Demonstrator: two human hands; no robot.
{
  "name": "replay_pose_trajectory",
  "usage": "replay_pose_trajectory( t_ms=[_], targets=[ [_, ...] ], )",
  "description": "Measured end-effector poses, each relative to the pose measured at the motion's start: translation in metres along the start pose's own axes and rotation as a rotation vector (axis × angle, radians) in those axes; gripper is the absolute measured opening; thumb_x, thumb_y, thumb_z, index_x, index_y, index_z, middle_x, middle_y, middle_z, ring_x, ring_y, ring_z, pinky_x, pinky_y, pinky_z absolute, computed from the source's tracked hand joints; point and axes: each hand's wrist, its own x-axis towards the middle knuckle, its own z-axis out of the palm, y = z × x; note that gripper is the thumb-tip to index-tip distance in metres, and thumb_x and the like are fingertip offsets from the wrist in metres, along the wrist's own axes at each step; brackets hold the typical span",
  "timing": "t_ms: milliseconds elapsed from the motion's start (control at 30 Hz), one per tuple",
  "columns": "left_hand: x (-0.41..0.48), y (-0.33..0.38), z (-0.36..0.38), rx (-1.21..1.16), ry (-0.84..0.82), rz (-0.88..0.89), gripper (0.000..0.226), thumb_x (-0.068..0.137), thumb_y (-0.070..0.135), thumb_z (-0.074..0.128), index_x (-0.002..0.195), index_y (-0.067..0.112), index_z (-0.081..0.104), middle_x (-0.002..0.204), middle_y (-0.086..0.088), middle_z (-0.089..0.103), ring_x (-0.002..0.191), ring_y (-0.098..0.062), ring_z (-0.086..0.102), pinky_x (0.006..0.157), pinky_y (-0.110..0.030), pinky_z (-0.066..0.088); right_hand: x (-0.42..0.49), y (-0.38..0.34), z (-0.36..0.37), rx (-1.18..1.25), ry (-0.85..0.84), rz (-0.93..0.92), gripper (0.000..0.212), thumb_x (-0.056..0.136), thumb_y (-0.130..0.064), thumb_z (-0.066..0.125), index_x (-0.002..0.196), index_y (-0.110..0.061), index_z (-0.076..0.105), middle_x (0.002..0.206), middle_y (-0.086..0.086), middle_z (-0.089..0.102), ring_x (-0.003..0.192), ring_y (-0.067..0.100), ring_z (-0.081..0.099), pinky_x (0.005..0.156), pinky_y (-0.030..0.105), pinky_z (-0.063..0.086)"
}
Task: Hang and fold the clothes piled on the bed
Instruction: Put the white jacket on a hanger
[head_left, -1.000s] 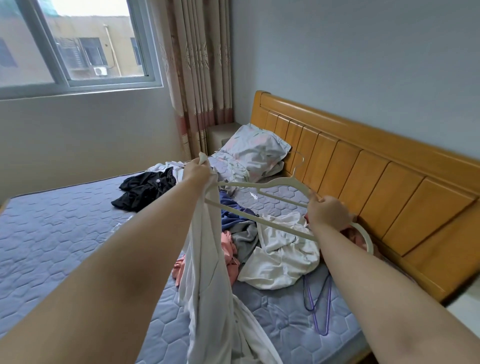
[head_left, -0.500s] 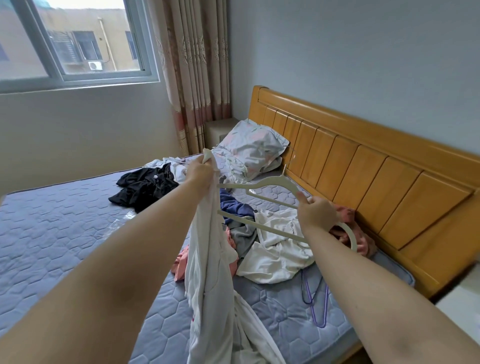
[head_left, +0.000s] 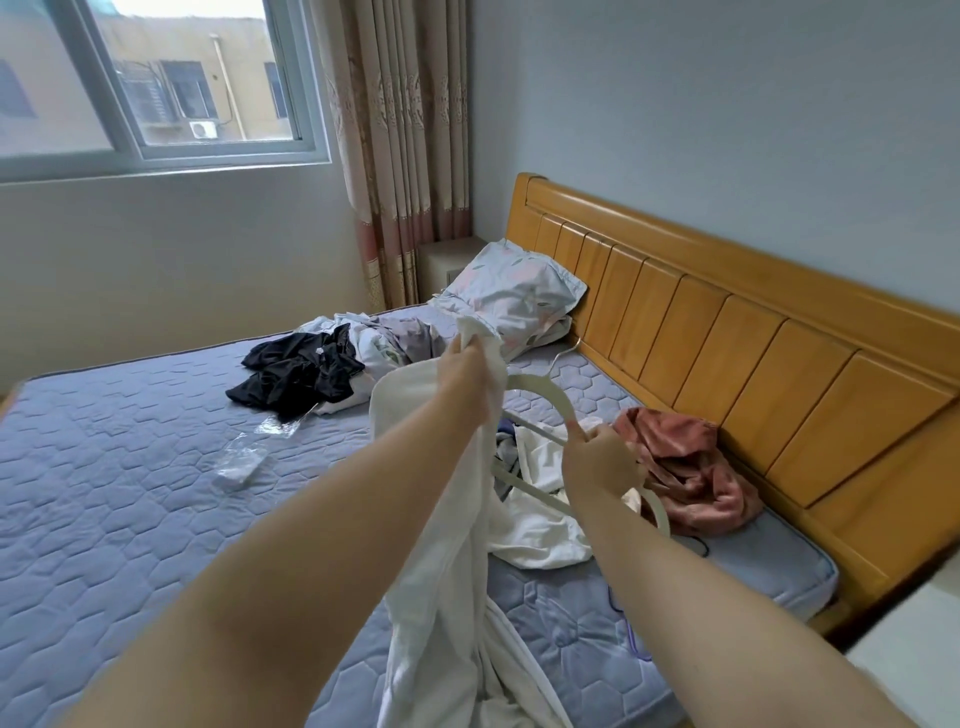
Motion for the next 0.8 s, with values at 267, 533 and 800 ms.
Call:
replay_pose_trajectory(
  t_ms=[267,533,800],
  targets=[
    [-0.03,-0.014,-0.002,0.16,-0.267,0.139,0.022,0.095,0.006,0.045,0.087,0.019,0.061,0.082,-0.011,0.057,0.077,-0.024,0.05,0.068,-0.032,0.043,0.017,-0.052,-0.012,0.308,-0.138,0.142,0.058,0.088,-0.06,0.052,0.055,-0.012,0.046,0.058,0.001,0.047,0.067,0.024,0.048,0.08,0.038,0.038],
    [-0.002,0.043,-0.06,1.541,0.084,1.18,0.027,0.079,0.01,0.064,0.106,0.008,0.062,0.121,-0.009,0.053,0.118,-0.031,0.044,0.1,-0.043,0.035,0.023,-0.077,-0.027,0.532,-0.009,-0.047,0.05,0.08,-0.039,0.07,0.049,-0.011,0.042,0.05,-0.001,0.043,0.058,0.021,0.045,0.079,0.04,0.044],
    [-0.002,0.084,-0.057,1.676,-0.198,0.759,0.057,0.073,0.055,0.069,0.112,0.017,0.052,0.106,-0.002,0.065,0.094,-0.028,0.06,0.082,-0.038,0.048,0.024,-0.087,-0.043,0.466,0.059,-0.227,0.043,0.077,-0.037,0.072,0.051,-0.009,0.051,0.043,-0.002,0.042,0.05,0.018,0.039,0.082,0.039,0.043]
  ],
)
